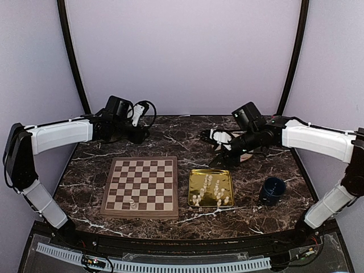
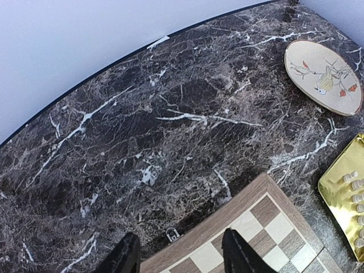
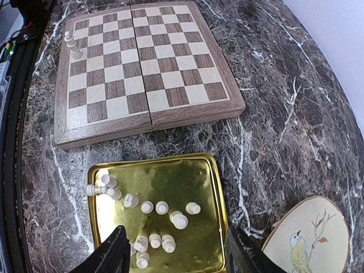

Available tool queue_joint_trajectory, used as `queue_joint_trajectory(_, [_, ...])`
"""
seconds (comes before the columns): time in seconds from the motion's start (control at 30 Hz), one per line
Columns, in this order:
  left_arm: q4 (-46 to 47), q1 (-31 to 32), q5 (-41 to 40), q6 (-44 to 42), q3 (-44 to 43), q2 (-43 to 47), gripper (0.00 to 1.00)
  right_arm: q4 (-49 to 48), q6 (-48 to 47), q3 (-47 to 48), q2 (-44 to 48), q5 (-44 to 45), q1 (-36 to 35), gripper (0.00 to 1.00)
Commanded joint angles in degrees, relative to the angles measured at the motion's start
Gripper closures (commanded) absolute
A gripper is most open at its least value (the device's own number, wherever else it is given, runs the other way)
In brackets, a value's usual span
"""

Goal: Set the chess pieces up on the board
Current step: Pick up the queen from the storage box.

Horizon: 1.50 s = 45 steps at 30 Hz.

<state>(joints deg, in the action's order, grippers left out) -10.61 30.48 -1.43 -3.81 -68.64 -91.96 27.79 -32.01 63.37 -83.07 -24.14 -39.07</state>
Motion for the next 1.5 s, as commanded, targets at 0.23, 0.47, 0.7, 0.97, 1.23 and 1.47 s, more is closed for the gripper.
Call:
queue_joint_trajectory(0.23, [4.31,-1.29,0.61,1.01,5.57,10.15,0.47,14.90,-2.84,22.99,-18.30,5.08,-11.08,0.48])
queue_joint_trajectory(0.47, [2.58,-1.31,0.08,0.65,5.50,12.77,0.47,17.28,-2.80,24.72,-21.72,5.05,-13.60,0.51])
queue_joint_trajectory(0.7, [2.57,-1.31,-0.51,0.05,6.76,16.08,0.46,17.23,-2.88,18.80,-20.78,9.79,-14.71,0.54])
queue_joint_trajectory(0.97, [1.99,-1.28,0.56,0.21,6.33,15.67,0.46,15.80,-0.60,16.50,-21.30,14.74,-13.31,0.61])
queue_joint_trajectory(1.23, [1.86,-1.31,0.49,0.20,6.41,15.77,0.46,13.89,2.35,15.70,-20.38,15.71,-7.80,0.63])
queue_joint_trajectory(1.47, [1.57,-1.32,1.44,0.22,6.20,15.13,0.46,13.54,3.58,14.91,-20.75,16.37,-5.14,0.55])
